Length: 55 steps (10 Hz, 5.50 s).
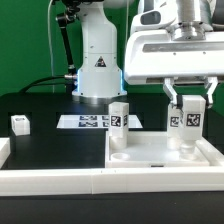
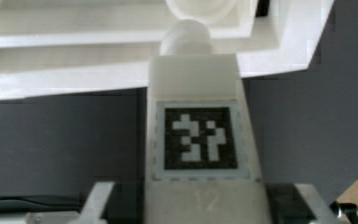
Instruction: Assemble square table
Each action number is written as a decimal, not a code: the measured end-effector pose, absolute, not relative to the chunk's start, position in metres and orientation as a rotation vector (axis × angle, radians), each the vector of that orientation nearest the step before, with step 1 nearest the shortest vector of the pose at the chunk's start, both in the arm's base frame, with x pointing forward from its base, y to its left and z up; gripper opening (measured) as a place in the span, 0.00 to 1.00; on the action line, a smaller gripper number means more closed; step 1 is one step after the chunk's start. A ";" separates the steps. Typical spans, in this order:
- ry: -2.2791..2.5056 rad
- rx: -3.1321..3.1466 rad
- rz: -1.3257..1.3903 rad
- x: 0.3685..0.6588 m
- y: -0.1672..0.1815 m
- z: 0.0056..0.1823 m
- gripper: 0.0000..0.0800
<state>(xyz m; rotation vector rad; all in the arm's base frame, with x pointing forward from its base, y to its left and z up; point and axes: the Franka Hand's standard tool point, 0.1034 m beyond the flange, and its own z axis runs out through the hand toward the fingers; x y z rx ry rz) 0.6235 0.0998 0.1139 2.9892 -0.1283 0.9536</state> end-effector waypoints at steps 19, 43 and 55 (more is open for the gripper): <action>-0.066 2.982 0.936 0.609 0.110 0.085 0.36; -0.059 3.130 0.207 0.617 0.094 0.093 0.81; -0.073 3.142 0.196 0.621 0.099 0.088 0.68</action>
Offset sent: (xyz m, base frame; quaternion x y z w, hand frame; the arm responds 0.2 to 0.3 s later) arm -0.0061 0.0007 -0.0053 -0.0052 0.0079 -0.0012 1.0000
